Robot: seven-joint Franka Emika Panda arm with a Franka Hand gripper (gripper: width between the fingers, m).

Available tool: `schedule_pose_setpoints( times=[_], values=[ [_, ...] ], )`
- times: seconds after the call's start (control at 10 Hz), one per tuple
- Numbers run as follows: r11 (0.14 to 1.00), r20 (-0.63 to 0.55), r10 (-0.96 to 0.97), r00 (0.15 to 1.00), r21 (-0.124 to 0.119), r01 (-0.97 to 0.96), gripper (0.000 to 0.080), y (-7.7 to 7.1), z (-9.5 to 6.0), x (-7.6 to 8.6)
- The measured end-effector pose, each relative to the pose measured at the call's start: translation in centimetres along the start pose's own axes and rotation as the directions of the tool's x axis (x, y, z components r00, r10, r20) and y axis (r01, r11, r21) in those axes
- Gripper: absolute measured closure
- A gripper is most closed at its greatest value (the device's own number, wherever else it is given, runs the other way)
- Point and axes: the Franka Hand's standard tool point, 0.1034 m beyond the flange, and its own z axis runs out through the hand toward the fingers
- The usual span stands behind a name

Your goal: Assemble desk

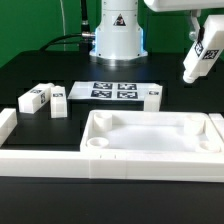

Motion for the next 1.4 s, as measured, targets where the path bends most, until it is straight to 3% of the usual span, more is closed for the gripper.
schedule_pose_setpoints(
  times=[0.2, 0.6, 1.0, 1.4],
  values=[
    [1.0, -0.138, -0.019, 0.99, -0.008, 0.018, 0.0511, 0.9, -1.4, 1.5],
    [0.999, -0.356, -0.028, 0.934, -0.042, 0.014, 0.0511, 1.3, -1.2, 1.9],
    [1.0, -0.356, -0.01, 0.934, -0.024, 0.001, 0.0511, 2.5, 1.5, 4.7],
    [1.0, -0.351, 0.001, 0.936, -0.018, -0.007, 0.0511, 2.0, 1.3, 4.9]
  ],
)
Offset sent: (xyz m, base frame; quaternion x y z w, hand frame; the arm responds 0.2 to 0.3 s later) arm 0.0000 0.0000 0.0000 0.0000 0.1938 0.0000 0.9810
